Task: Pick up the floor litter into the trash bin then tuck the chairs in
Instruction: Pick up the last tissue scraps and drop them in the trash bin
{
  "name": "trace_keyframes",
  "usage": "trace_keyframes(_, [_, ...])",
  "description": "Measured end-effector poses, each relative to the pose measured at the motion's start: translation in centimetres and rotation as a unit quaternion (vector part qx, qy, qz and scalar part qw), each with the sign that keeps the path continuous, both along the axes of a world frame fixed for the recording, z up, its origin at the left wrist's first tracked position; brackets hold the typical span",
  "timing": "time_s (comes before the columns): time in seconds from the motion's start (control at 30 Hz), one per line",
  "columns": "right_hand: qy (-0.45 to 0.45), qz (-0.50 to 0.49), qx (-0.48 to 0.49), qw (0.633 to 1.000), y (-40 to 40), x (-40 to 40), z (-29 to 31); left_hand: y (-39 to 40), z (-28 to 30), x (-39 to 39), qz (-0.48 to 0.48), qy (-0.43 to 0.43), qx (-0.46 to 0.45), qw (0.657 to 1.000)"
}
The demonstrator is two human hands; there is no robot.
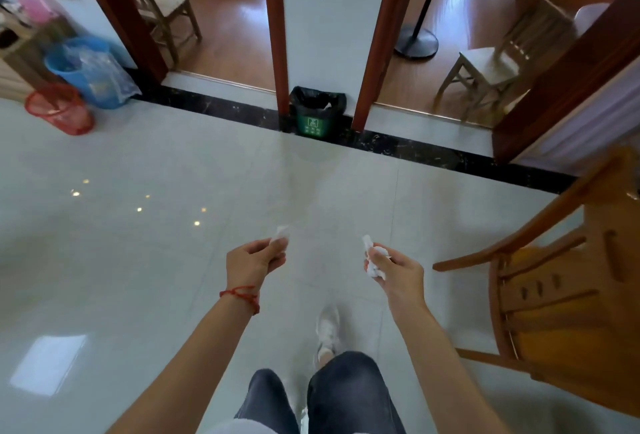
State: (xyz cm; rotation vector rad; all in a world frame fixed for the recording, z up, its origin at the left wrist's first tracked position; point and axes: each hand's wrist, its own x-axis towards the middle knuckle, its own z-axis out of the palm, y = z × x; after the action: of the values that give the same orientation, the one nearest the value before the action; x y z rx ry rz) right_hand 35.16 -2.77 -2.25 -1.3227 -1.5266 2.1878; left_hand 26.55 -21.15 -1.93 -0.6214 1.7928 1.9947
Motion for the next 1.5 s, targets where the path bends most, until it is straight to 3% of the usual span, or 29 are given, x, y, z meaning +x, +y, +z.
trace_keyframes(0.6, [0.007, 0.047, 0.017, 0.999, 15.3, -29.1, 1.4, 15.4, 0.7, -26.4, 0.040, 0.001, -0.004, 0.999])
trace_keyframes(1.23, [-0.065, -0.007, -0.018, 0.998, 24.2, -57.6, -3.1, 25.4, -2.6, -56.6, 0.001, -0.047, -0.049, 0.998])
trace_keyframes(1.5, [-0.117, 0.030, -0.021, 0.992, 29.6, -66.5, -9.3, 30.9, -7.6, -65.4, 0.026, -0.075, -0.068, 0.995])
